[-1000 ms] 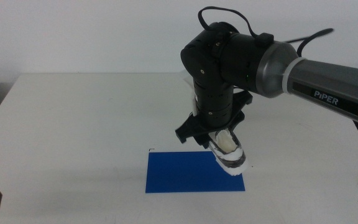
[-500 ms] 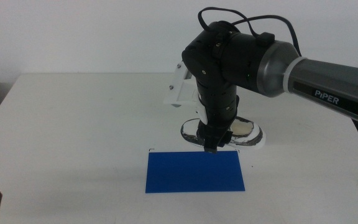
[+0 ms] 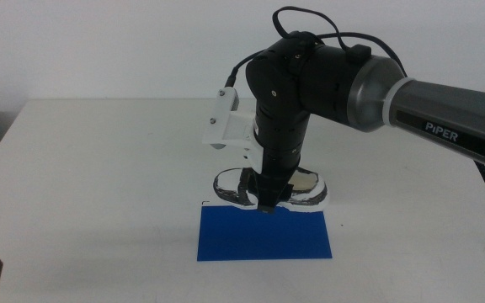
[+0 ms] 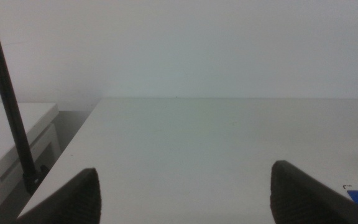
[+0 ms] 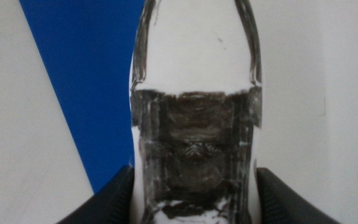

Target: Use one arm to grab the shoe from the table and place it on the mat.

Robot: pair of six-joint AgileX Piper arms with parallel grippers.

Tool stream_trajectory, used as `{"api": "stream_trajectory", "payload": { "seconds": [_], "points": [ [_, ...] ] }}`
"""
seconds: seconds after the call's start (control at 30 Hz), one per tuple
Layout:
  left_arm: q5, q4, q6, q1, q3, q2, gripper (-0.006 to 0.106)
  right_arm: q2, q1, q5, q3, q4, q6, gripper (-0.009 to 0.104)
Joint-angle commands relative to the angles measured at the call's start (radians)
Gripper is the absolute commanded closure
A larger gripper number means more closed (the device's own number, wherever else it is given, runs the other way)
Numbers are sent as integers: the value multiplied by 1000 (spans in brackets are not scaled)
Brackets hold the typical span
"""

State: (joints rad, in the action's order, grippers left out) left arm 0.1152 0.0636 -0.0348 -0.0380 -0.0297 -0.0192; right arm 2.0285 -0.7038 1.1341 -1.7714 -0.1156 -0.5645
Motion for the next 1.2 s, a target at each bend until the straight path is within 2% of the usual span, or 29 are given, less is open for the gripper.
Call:
{"api": "stream_trajectory", "payload": {
  "seconds": [0.0, 0.2, 0.47, 0.8, 0.83, 0.87, 1.0, 1.17],
  "points": [
    [-81, 13, 11, 5, -5, -7, 7, -61, 6, -40, -32, -4, -46, 99],
    [-81, 13, 11, 5, -5, -7, 7, -30, 6, -34, -31, 38, -147, 99],
    [-81, 13, 11, 5, -5, -7, 7, 31, 6, -43, -30, 68, -152, 99],
    [-81, 13, 11, 5, -5, -7, 7, 79, 8, -35, -30, 74, -154, 99],
    [-81, 13, 11, 5, -5, -7, 7, 79, 8, -32, -30, 75, -146, 37],
    [-81, 13, 11, 5, -5, -7, 7, 79, 8, -34, -30, 75, -146, 28],
    [-81, 13, 11, 5, -5, -7, 7, 73, 8, -35, -30, 74, -142, 10],
    [-81, 13, 11, 5, -5, -7, 7, -27, 17, -35, -30, 78, -85, 5]
  ]
}}
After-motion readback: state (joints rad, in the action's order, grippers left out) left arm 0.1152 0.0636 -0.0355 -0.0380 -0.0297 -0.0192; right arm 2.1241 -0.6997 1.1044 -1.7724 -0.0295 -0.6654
